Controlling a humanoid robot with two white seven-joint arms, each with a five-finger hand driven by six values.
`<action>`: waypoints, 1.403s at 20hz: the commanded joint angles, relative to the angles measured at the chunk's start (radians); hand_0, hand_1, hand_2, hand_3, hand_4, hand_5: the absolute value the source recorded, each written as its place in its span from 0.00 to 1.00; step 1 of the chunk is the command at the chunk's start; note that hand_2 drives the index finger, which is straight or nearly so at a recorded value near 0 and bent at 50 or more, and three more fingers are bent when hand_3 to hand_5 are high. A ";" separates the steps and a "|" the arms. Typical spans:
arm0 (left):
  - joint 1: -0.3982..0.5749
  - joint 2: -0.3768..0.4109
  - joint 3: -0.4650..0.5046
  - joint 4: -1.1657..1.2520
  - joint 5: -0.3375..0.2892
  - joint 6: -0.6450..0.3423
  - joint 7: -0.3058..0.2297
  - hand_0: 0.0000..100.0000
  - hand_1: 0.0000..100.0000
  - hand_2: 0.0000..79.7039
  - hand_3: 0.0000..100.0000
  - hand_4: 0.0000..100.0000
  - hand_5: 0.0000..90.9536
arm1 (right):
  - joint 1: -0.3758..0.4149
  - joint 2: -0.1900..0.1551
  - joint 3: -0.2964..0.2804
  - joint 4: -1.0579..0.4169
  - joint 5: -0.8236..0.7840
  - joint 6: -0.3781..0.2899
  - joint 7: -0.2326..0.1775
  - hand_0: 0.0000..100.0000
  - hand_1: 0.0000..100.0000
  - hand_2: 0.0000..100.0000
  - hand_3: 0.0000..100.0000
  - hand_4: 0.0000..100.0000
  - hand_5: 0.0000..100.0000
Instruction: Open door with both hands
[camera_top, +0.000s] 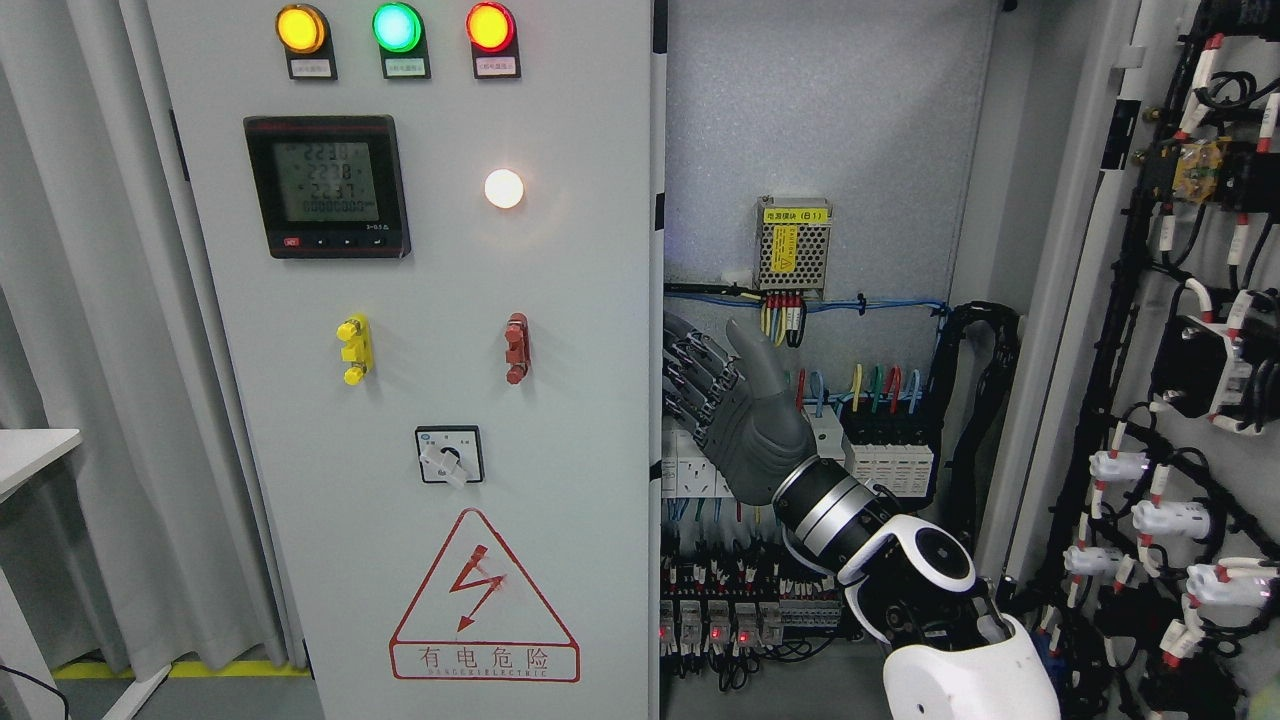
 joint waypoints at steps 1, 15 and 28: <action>0.000 0.000 0.000 -0.025 0.000 0.000 0.000 0.29 0.00 0.04 0.03 0.03 0.00 | -0.002 0.000 0.003 0.005 0.001 -0.001 0.007 0.22 0.00 0.00 0.00 0.00 0.00; 0.001 -0.001 0.000 -0.025 0.000 0.000 0.000 0.29 0.00 0.03 0.03 0.03 0.00 | 0.001 0.000 -0.008 -0.010 -0.003 -0.011 0.097 0.22 0.00 0.00 0.00 0.00 0.00; 0.003 -0.001 0.000 -0.025 -0.002 0.000 0.001 0.29 0.00 0.03 0.03 0.03 0.00 | 0.015 0.000 -0.007 -0.050 -0.006 -0.021 0.116 0.22 0.00 0.00 0.00 0.00 0.00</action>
